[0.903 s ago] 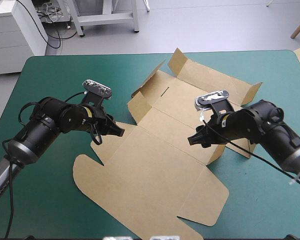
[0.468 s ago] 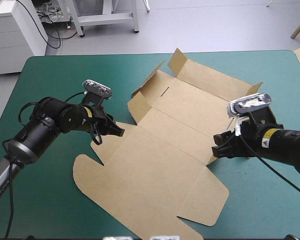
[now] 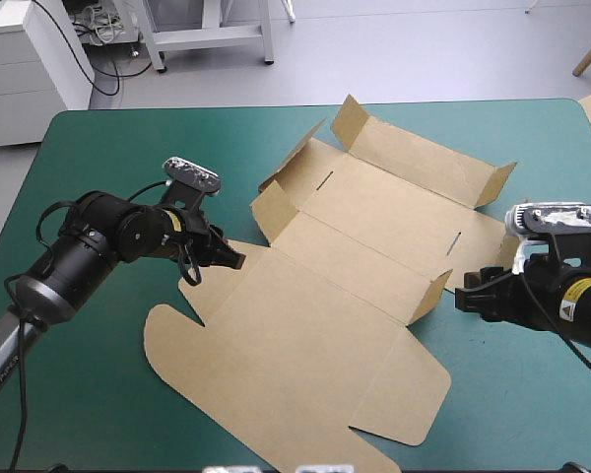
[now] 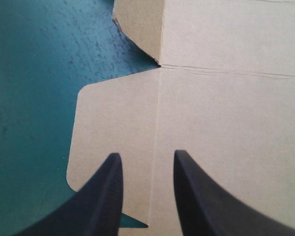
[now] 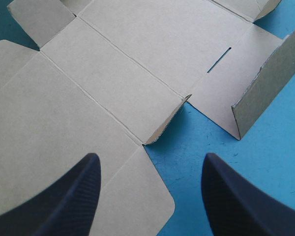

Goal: Fold the box

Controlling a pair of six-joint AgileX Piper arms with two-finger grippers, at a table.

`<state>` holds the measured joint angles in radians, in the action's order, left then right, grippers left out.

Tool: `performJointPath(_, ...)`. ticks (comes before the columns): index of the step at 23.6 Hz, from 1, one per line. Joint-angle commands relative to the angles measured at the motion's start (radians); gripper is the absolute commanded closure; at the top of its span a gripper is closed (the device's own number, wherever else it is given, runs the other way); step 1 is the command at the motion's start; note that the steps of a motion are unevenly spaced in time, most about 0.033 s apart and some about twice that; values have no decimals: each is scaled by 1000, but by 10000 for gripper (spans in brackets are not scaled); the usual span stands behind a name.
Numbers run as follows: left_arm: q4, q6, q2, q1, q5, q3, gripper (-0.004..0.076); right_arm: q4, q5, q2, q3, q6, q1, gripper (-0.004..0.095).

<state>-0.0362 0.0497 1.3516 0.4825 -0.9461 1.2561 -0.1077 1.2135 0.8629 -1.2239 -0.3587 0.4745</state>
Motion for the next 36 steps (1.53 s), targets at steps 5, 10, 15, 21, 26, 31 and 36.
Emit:
performJointPath(5, -4, -3, -28, -2, 38, 35, 484, -19, -88, -8, 76, -158, 1, 357)
performJointPath(10, -4, -3, -28, -2, 40, 35, 484, -40, -173, -8, 165, -336, 1, 357)
performJointPath(15, -5, -3, -28, -2, 42, 35, 484, -19, -242, -6, 209, -371, 1, 357)
performJointPath(21, -10, -3, -28, -2, 38, 35, 484, -43, -245, 65, 215, -423, 1, 357)
performJointPath(26, -10, -3, -28, -2, 42, 35, 484, -108, -256, 193, 215, -467, 1, 357)
performJointPath(31, -6, -3, -28, -2, 40, 35, 484, -154, -302, 300, 215, -537, 1, 357)
performJointPath(36, -4, -3, -28, -2, 37, 35, 484, -145, -337, 375, 215, -544, 1, 357)
